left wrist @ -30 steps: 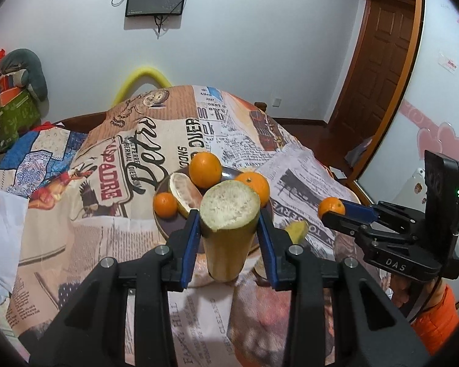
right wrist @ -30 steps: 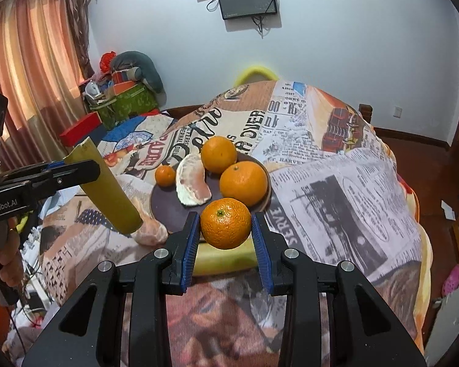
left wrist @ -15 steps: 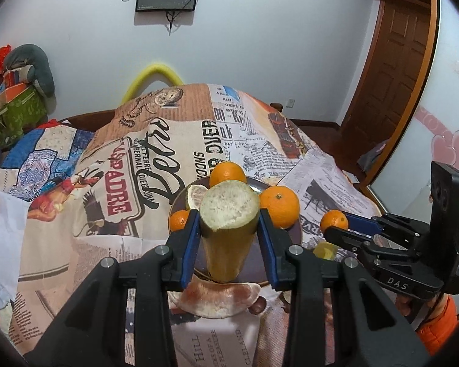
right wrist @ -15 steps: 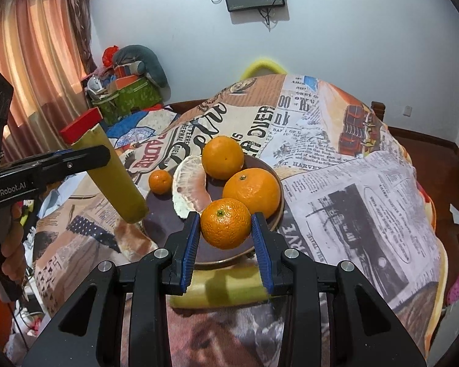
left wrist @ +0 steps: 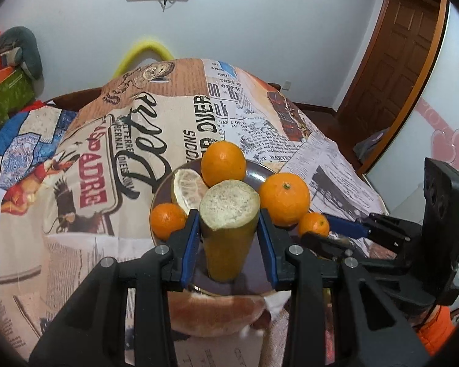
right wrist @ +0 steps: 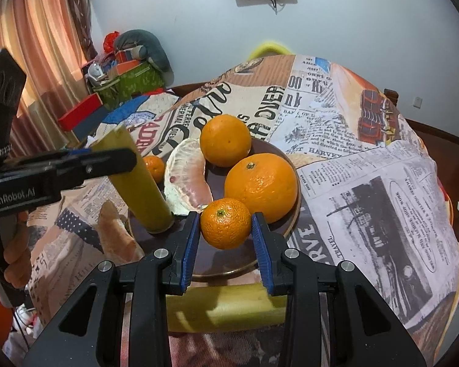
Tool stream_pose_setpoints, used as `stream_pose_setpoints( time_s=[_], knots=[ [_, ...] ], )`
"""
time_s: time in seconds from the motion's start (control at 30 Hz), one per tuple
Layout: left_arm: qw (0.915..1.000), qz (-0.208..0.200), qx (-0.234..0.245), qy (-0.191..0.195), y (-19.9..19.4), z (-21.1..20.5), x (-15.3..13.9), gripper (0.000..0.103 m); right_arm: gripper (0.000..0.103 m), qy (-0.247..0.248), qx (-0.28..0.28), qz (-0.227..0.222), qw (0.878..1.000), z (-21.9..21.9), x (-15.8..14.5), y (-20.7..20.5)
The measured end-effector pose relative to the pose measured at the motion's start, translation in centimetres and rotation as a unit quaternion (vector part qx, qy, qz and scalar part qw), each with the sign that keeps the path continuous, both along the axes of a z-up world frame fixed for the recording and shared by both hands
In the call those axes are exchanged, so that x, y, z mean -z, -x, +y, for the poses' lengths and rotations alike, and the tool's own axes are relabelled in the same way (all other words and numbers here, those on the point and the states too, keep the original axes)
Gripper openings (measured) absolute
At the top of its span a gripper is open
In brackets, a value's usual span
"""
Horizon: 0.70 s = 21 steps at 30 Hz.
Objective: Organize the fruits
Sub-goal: 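Stand the corn cob on the plate with the left tool while the right tool places the mandarin, then grasp the green corn cob with the right tool while the left tool grasps the large pomelo segment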
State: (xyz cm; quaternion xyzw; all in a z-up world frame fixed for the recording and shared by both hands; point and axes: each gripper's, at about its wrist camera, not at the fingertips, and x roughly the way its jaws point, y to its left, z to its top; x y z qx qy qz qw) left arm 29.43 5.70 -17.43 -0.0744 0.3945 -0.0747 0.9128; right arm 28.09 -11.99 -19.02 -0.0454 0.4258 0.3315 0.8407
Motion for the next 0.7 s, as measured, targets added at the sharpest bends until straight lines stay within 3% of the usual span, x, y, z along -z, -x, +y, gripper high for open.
stream_pose_setpoints(
  time_s=[0.4, 0.7],
  knots=[
    [0.9996, 0.01, -0.014, -0.021, -2.6, -0.1, 0.9, 0.039, 0.032, 0.006, -0.01, 0.012, 1.0, 0.6, 0.8, -0.5],
    [0.9994, 0.023, -0.01, -0.023, -1.5, 0.0, 1.5, 0.04, 0.039, -0.001, -0.006, 0.015, 1.0, 0.4, 0.3, -0.4]
  ],
)
